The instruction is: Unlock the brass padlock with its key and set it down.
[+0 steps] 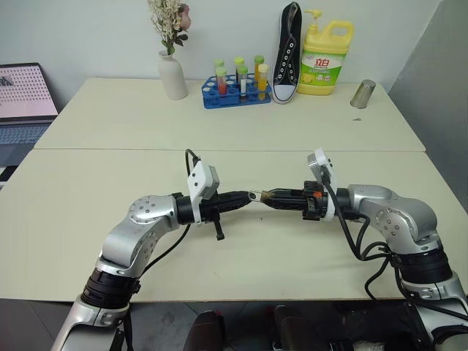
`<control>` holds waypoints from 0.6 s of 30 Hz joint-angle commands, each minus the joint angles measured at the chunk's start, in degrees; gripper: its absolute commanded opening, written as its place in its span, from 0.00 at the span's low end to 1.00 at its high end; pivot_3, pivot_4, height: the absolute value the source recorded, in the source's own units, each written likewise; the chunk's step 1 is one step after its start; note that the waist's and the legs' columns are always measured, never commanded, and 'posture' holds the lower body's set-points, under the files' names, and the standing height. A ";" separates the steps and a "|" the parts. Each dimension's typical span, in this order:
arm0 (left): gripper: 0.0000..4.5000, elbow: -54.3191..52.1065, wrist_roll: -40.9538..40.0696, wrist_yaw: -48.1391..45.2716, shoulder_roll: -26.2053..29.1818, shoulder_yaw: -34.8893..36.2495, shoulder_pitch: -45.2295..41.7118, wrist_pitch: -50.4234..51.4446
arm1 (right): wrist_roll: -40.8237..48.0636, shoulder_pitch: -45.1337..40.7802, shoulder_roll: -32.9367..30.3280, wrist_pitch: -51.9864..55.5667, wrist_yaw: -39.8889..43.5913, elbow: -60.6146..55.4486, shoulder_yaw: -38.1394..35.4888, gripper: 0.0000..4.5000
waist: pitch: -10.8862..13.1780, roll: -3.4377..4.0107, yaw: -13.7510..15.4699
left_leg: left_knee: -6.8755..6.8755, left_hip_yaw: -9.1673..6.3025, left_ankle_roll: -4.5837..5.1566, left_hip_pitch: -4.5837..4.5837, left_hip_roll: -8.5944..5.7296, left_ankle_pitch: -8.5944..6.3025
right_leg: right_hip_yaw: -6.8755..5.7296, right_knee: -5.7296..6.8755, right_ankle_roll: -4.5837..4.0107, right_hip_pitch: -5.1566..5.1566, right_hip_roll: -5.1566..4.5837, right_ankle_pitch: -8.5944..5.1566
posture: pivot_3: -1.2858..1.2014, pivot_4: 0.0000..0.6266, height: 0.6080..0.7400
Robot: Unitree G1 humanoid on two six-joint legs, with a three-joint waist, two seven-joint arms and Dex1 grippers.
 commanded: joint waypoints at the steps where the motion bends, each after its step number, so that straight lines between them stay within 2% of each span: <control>1: 0.00 -3.17 -1.16 -0.60 -0.15 1.20 0.04 0.15 | 0.53 -1.16 0.13 -0.83 0.38 -1.09 -0.99 0.03 | 0.00 0.00 0.00 | 0.00 0.00 0.00 0.00 0.00 0.00 | 0.00 0.00 0.00 0.00 0.00 0.00 | 0.52 0.24 1.00; 18: 0.00 -10.43 -9.63 0.52 0.98 5.23 1.14 10.01 | -1.28 -0.89 -0.17 -1.71 1.30 -0.29 -0.26 0.03 | 0.00 0.00 -0.01 | 0.00 -0.01 0.00 0.01 0.00 0.00 | 0.00 0.00 0.01 0.00 -0.01 0.00 | 0.52 0.24 1.00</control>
